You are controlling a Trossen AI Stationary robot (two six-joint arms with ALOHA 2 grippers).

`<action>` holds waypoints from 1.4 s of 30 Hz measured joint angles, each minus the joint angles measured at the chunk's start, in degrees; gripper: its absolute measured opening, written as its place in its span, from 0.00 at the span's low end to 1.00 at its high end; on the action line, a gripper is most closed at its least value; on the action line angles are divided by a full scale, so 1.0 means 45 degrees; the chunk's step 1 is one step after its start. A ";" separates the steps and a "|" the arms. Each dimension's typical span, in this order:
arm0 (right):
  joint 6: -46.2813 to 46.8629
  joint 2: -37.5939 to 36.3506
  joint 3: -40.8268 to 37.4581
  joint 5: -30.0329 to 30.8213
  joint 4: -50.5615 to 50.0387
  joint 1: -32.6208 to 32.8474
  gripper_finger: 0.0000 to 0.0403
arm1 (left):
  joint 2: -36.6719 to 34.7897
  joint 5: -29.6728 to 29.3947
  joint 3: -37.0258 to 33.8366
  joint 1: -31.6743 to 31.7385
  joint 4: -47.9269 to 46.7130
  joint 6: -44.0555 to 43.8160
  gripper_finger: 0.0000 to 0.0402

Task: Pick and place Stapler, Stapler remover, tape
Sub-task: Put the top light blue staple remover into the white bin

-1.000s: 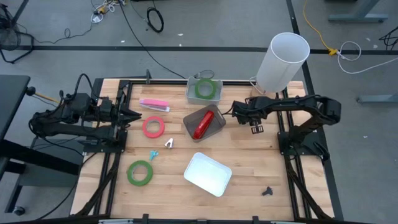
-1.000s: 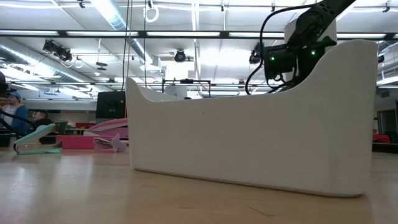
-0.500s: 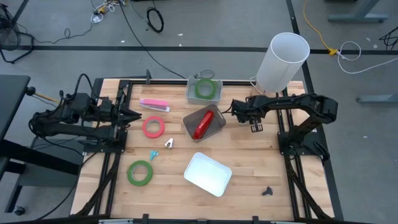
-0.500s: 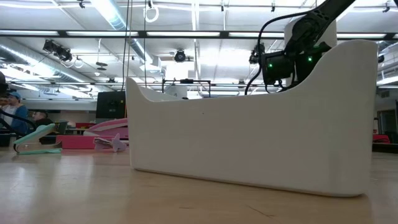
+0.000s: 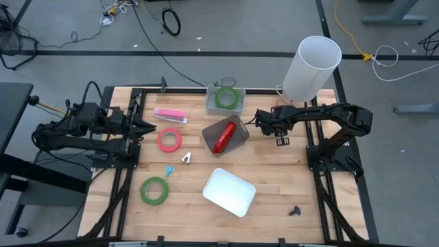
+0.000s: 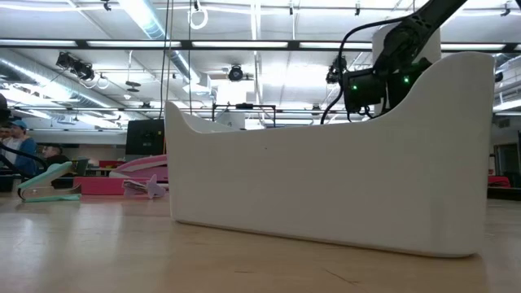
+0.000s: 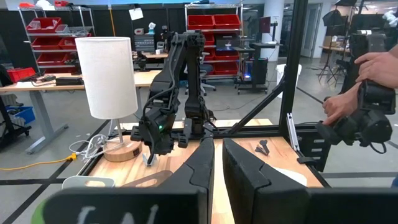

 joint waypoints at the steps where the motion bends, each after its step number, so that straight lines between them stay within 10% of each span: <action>1: -0.0004 0.0000 -0.0036 0.0011 0.0045 0.0000 0.30 | -0.0002 0.0000 0.0000 0.0000 0.0002 0.0000 0.09; 42: -0.0257 -0.0299 -0.0528 0.0124 0.0200 0.0253 0.30 | -0.0002 -0.0003 0.0000 0.0000 0.0000 0.0000 0.09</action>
